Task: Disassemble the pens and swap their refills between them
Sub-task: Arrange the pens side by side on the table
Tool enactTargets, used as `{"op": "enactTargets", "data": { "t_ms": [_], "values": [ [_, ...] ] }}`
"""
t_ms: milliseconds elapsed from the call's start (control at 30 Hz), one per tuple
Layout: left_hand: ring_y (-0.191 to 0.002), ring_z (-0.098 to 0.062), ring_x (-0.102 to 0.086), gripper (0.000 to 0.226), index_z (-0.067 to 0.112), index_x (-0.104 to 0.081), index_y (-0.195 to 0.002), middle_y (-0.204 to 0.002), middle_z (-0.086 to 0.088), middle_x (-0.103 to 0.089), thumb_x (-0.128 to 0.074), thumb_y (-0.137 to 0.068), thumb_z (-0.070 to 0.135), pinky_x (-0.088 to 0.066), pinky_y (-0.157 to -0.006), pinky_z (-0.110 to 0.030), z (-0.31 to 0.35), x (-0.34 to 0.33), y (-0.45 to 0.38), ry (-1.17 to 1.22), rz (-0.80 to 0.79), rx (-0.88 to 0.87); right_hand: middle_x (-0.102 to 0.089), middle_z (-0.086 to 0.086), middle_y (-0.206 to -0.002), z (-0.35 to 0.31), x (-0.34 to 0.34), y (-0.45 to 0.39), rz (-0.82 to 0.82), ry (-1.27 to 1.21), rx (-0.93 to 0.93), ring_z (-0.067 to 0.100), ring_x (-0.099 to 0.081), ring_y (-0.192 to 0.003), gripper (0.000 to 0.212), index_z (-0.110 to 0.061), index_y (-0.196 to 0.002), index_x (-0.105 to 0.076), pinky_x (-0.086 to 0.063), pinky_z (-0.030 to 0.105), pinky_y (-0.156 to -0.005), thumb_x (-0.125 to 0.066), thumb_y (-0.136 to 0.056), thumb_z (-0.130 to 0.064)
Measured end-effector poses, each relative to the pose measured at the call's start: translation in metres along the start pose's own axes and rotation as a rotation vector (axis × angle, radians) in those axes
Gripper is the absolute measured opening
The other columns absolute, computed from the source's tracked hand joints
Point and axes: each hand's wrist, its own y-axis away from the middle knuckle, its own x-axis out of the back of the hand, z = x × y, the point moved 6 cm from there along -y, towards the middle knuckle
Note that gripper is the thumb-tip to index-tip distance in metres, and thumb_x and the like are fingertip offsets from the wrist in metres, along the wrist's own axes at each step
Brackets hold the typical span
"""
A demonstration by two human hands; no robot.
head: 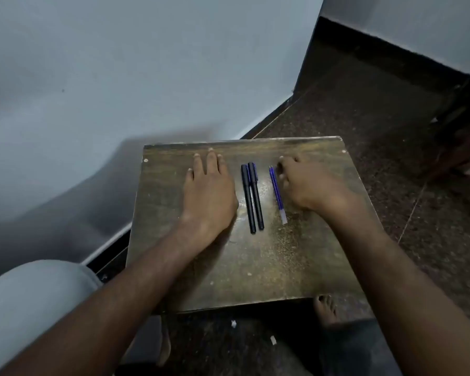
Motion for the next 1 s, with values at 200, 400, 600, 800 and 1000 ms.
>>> {"op": "enactTargets", "data": {
  "t_ms": [200, 400, 600, 800, 1000],
  "values": [
    [-0.15, -0.04, -0.042, 0.062, 0.004, -0.047, -0.157, -0.163, -0.024, -0.043, -0.041, -0.114, 0.048, -0.047, -0.116, -0.053, 0.001, 0.001, 0.0, 0.111, 0.023, 0.013, -0.052, 0.017, -0.151, 0.011, -0.016, 0.013, 0.168, -0.112, 0.008, 0.037, -0.047, -0.141, 0.047, -0.016, -0.148, -0.053, -0.049, 0.055, -0.111, -0.051, -0.111, -0.044],
    [-0.137, -0.033, -0.055, 0.071, 0.012, -0.052, -0.152, -0.148, -0.015, -0.051, -0.059, -0.103, 0.064, -0.056, -0.108, -0.06, -0.005, -0.001, 0.0, 0.271, -0.042, -0.046, -0.051, 0.017, -0.151, 0.008, -0.023, 0.018, 0.204, -0.234, -0.019, 0.033, -0.05, -0.139, 0.054, -0.018, -0.152, -0.048, -0.05, 0.047, -0.109, -0.063, -0.107, -0.043],
    [-0.132, -0.028, -0.06, 0.076, 0.016, -0.047, -0.156, -0.149, -0.01, -0.053, -0.065, -0.1, 0.064, -0.057, -0.106, -0.057, 0.001, 0.003, -0.008, 0.332, -0.051, -0.048, -0.058, 0.013, -0.136, 0.01, -0.016, 0.016, 0.195, -0.193, 0.011, 0.024, -0.055, -0.112, 0.041, -0.017, -0.137, -0.057, -0.051, 0.039, -0.092, -0.067, -0.105, -0.041],
    [-0.119, -0.023, -0.063, 0.062, 0.025, -0.047, -0.159, -0.141, -0.008, -0.062, -0.066, -0.102, 0.042, -0.058, -0.095, -0.044, -0.004, 0.003, -0.013, 0.345, -0.009, -0.107, -0.061, 0.006, -0.117, -0.006, -0.008, 0.031, 0.29, -0.219, 0.091, 0.022, -0.063, -0.1, 0.031, -0.019, -0.122, -0.065, -0.058, 0.041, -0.084, -0.067, -0.104, -0.044],
    [-0.091, -0.018, -0.068, 0.04, 0.019, -0.069, -0.128, -0.108, 0.0, -0.073, -0.07, -0.1, 0.048, -0.05, -0.076, -0.031, -0.006, 0.003, -0.014, 0.403, 0.061, -0.059, -0.068, 0.004, -0.11, -0.005, 0.0, 0.036, 0.328, -0.241, 0.112, 0.021, -0.066, -0.099, 0.024, -0.019, -0.116, -0.073, -0.059, 0.041, -0.085, -0.068, -0.105, -0.04]
  ]
}}
